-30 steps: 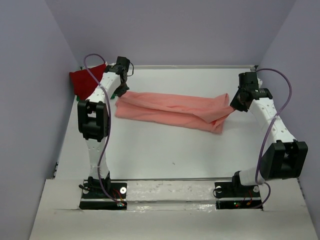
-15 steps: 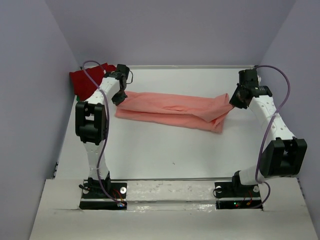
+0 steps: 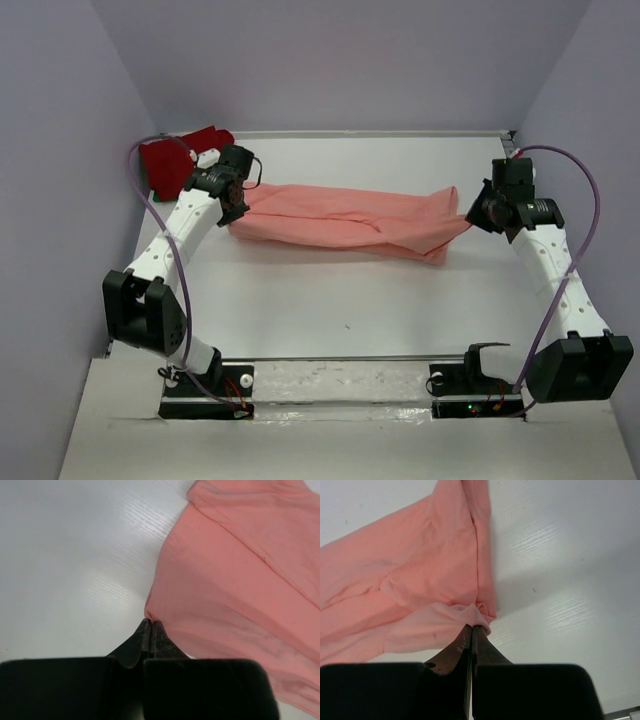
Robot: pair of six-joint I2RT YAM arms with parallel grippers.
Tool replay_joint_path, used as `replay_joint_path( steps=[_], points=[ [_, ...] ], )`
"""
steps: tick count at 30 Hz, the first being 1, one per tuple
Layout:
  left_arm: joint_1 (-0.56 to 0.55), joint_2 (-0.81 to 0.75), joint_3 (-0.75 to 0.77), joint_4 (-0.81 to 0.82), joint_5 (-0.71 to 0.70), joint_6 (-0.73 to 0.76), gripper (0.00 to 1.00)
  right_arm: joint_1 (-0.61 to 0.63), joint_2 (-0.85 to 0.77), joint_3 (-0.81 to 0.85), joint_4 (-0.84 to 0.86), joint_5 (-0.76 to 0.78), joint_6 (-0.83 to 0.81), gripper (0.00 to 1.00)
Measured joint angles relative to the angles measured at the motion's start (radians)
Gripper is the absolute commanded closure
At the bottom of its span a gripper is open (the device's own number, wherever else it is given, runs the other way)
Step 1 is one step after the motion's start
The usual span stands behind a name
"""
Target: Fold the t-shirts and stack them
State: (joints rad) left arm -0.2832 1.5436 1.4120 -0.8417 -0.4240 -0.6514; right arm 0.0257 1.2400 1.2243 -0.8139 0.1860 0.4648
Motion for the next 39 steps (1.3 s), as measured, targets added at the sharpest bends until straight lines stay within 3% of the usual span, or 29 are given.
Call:
replay_joint_path(
  steps=[9, 16, 39],
  points=[
    [-0.082, -0.068, -0.161, -0.032, -0.011, -0.09, 1.0, 0.002, -0.069, -0.044, -0.041, -0.019, -0.002, 1.0],
    [-0.086, -0.05, -0.177, -0.039, -0.028, -0.117, 1.0, 0.002, -0.06, -0.042, -0.044, -0.021, -0.006, 1.0],
    [0.071, 0.323, 0.151, -0.01, -0.052, -0.033, 1.0, 0.002, 0.238, 0.198, -0.046, 0.001, -0.021, 1.0]
  ],
)
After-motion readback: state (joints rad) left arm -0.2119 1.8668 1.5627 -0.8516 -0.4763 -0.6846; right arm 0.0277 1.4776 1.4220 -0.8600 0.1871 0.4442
